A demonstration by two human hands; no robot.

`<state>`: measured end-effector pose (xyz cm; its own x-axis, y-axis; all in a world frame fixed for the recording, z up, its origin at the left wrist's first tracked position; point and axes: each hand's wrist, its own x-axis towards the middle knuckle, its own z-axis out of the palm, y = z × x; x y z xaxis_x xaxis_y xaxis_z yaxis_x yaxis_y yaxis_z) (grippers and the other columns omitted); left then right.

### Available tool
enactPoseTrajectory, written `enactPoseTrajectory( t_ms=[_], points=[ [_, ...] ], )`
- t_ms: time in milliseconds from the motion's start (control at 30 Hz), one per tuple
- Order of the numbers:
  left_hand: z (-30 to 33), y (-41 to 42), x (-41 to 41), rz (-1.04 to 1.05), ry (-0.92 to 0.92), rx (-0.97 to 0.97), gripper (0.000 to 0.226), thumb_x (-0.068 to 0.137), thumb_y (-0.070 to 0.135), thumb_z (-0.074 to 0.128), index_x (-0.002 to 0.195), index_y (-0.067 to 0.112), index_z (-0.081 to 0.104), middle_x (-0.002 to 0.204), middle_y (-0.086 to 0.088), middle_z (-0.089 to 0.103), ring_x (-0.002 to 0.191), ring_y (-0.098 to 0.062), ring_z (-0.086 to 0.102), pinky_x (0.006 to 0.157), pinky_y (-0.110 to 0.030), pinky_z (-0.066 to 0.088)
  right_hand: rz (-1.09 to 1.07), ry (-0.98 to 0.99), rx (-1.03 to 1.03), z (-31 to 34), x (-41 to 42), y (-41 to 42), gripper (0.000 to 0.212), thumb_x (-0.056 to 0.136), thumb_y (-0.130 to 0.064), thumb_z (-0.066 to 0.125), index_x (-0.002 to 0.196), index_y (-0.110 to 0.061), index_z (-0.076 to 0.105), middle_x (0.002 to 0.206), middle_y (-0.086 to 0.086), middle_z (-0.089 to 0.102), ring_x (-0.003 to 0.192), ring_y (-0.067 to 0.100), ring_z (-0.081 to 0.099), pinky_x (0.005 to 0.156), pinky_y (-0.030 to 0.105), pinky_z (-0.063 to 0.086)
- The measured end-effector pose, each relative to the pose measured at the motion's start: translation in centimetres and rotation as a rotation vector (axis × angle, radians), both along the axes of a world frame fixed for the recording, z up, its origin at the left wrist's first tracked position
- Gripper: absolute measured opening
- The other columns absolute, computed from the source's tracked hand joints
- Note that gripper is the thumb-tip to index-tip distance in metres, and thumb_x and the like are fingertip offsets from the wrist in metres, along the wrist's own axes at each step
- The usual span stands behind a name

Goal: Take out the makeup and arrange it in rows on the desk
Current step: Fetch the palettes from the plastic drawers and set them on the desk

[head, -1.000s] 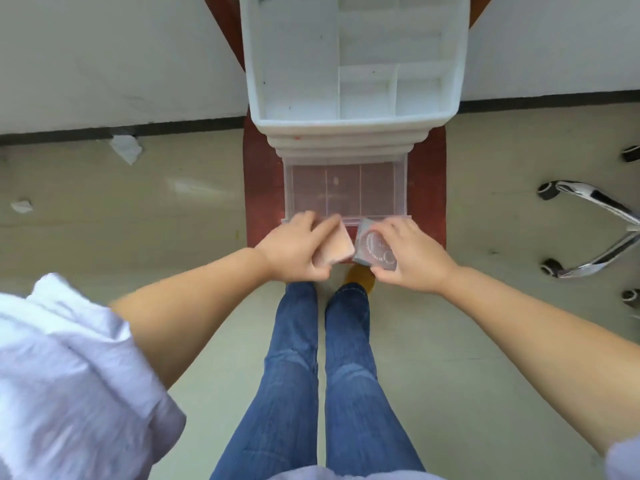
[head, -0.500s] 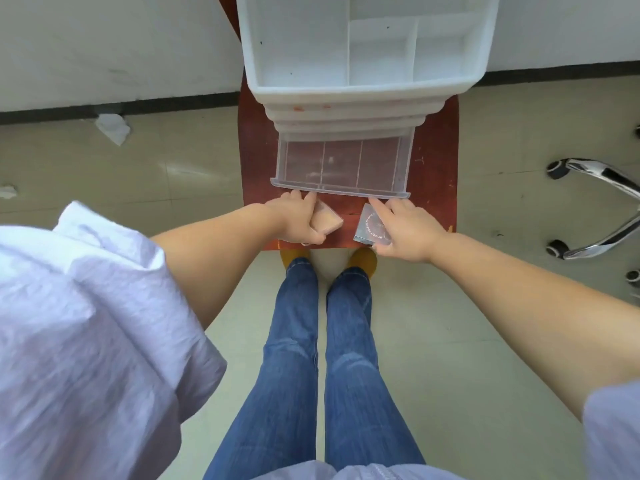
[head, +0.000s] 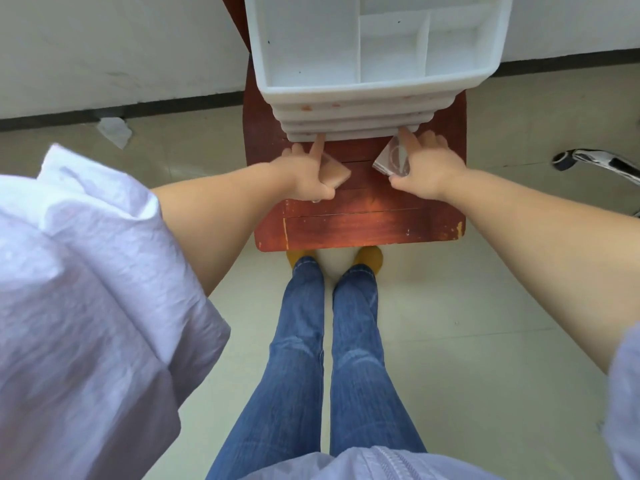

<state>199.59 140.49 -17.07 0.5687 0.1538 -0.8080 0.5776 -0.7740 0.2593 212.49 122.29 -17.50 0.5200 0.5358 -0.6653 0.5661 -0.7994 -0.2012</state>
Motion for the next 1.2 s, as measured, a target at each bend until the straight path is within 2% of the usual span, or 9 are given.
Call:
enactPoseTrajectory(
  t_ms=[100, 233, 433, 600, 700, 867, 967, 1200],
  points=[
    [1.2, 0.4, -0.7, -0.044, 0.001, -0.013, 0.107, 0.077, 0.044, 0.065, 0.150, 0.026, -0.011, 0.145, -0.023, 0.023, 0.132, -0.040, 0.027, 0.104, -0.044, 0.033, 0.002, 0.005, -0.017, 1.1, -0.9, -0.1, 0.083, 0.080, -0.036, 0.063, 0.148, -0.020, 0.017, 0.132, 0.021, 0.037, 0.122, 0.040, 0.035, 0.097, 0.045, 0.039],
    [5.0, -0.6, -3.7, -0.029, -0.077, -0.001, 0.102, 0.076, 0.039, 0.067, 0.150, 0.027, -0.003, 0.138, -0.021, 0.029, 0.127, -0.037, 0.030, 0.097, -0.045, 0.037, 0.036, 0.002, -0.001, 5.2, -3.9, -0.9, 0.072, 0.080, -0.031, 0.062, 0.143, -0.017, 0.029, 0.130, 0.019, 0.039, 0.119, 0.037, 0.036, 0.093, 0.046, 0.044],
    [12.8, -1.8, -8.3, 0.153, -0.180, -0.015, 0.096, 0.078, 0.033, 0.063, 0.150, 0.030, 0.000, 0.136, -0.014, 0.029, 0.126, -0.031, 0.030, 0.094, -0.042, 0.041, 0.094, -0.073, 0.144, 13.2, -7.8, 0.1, 0.070, 0.079, -0.031, 0.063, 0.141, -0.018, 0.031, 0.131, 0.013, 0.040, 0.119, 0.031, 0.037, 0.085, 0.041, 0.045],
    [17.2, -2.4, -11.3, 0.366, -0.303, 0.090, 0.087, 0.078, 0.025, 0.061, 0.148, 0.028, 0.010, 0.133, -0.011, 0.028, 0.127, -0.029, 0.026, 0.091, -0.041, 0.043, 0.214, -0.143, 0.306, 17.7, -9.2, 2.4, 0.059, 0.081, -0.031, 0.062, 0.133, -0.017, 0.038, 0.131, 0.012, 0.040, 0.120, 0.029, 0.036, 0.085, 0.038, 0.045],
    [18.5, -3.0, -12.5, 0.460, -0.309, 0.179, 0.085, 0.077, 0.026, 0.061, 0.146, 0.028, 0.012, 0.132, -0.010, 0.028, 0.126, -0.029, 0.026, 0.086, -0.041, 0.044, 0.357, -0.152, 0.355, 19.0, -8.9, 3.7, 0.054, 0.081, -0.031, 0.061, 0.129, -0.018, 0.040, 0.130, 0.011, 0.040, 0.119, 0.029, 0.037, 0.086, 0.038, 0.045],
    [20.1, -5.7, -14.6, 0.808, -0.331, 0.305, 0.087, 0.077, 0.030, 0.060, 0.148, 0.028, 0.010, 0.136, -0.010, 0.026, 0.130, -0.028, 0.023, 0.093, -0.042, 0.041, 0.666, -0.129, 0.404, 20.5, -8.4, 5.1, 0.053, 0.082, -0.032, 0.061, 0.129, -0.020, 0.039, 0.134, 0.010, 0.039, 0.122, 0.028, 0.037, 0.088, 0.036, 0.044],
    [19.8, -10.4, -16.1, 1.037, -0.324, 0.343, 0.084, 0.077, 0.032, 0.062, 0.146, 0.028, 0.014, 0.135, -0.010, 0.026, 0.127, -0.028, 0.024, 0.093, -0.040, 0.041, 0.860, -0.141, 0.433, 20.7, -8.8, 4.3, 0.056, 0.083, -0.033, 0.060, 0.132, -0.019, 0.038, 0.134, 0.011, 0.039, 0.121, 0.029, 0.037, 0.086, 0.035, 0.044],
    [18.6, -24.2, -21.8, 1.353, -0.217, 0.393, 0.084, 0.076, 0.032, 0.064, 0.147, 0.029, 0.017, 0.137, -0.009, 0.027, 0.129, -0.028, 0.027, 0.093, -0.041, 0.042, 1.299, -0.130, 0.329, 18.6, -12.7, -0.3, 0.055, 0.081, -0.034, 0.062, 0.128, -0.015, 0.042, 0.128, 0.011, 0.042, 0.114, 0.032, 0.042, 0.083, 0.037, 0.042]
  ],
)
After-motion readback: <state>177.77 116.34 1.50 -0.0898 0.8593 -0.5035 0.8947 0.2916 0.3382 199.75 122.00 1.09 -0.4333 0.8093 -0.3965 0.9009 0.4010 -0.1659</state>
